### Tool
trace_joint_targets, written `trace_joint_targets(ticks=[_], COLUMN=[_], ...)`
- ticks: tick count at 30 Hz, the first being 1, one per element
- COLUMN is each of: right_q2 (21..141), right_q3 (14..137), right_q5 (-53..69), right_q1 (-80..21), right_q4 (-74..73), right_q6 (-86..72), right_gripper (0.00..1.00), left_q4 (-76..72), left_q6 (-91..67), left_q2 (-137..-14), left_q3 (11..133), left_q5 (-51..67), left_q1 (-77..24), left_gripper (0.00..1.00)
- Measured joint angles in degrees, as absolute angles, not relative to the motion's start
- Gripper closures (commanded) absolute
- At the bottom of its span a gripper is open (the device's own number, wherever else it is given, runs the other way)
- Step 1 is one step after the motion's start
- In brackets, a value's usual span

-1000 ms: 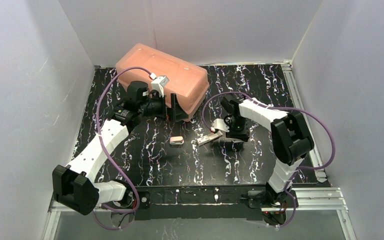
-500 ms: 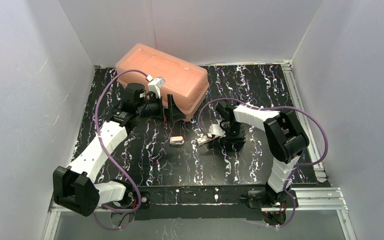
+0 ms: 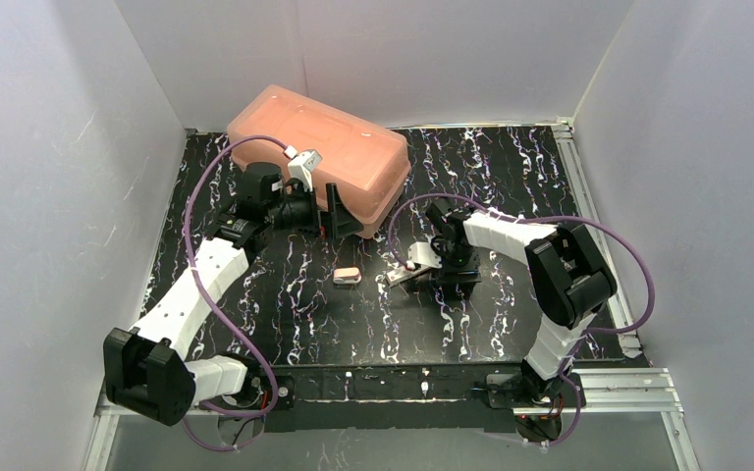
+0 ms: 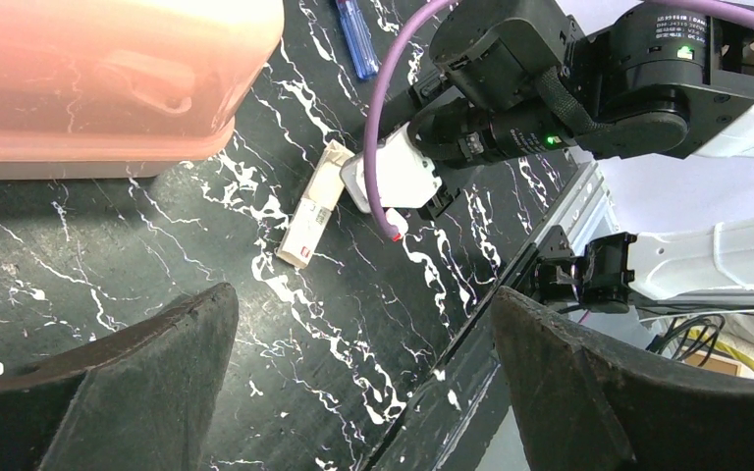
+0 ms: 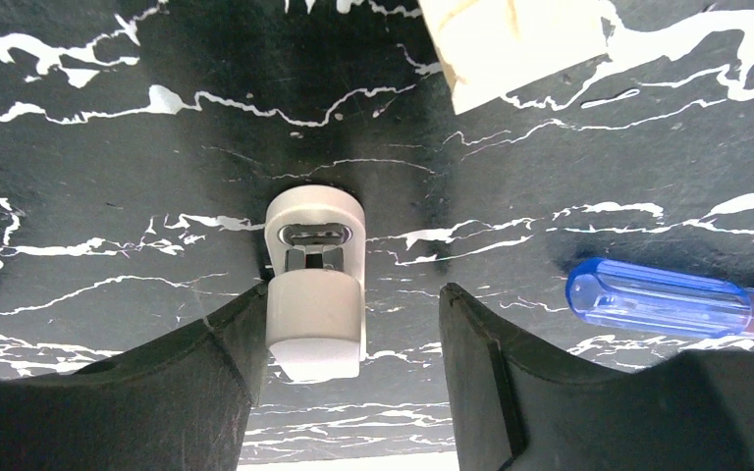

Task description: Load the staples into the stapler

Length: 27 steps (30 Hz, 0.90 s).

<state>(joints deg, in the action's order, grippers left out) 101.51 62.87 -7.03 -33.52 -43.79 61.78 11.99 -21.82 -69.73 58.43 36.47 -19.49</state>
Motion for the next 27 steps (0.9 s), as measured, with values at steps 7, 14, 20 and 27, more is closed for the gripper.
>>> trace_joint_targets(ticks=[7, 14, 20, 27], right_q2=[99.9, 95.5, 90.6, 86.5], right_q3=[62.9, 62.9, 62.8, 63.2], right_q5=[-4.1, -1.1, 1.3, 0.1], right_q1=[-33.5, -33.5, -33.3, -33.0], right_q4=[-43.3, -43.2, -42.6, -40.3], right_q6=[60.7, 56.3, 51.0, 42.6], right_gripper=[0.22, 0.06, 0.03, 0.01], left_q4=[13.5, 18.1, 21.4, 22.2], left_q6=[-19.5, -15.4, -11.6, -5.0], left_q2=[-68.4, -66.5, -63.6, -60.3], left_q3=[58.5, 60.0, 61.5, 61.5], left_q5=[34.6, 28.4, 19.8, 10.3], left_q1=[-19.0, -18.8, -18.8, -18.8], left_gripper=[0.01, 0.02, 0.01, 0.02])
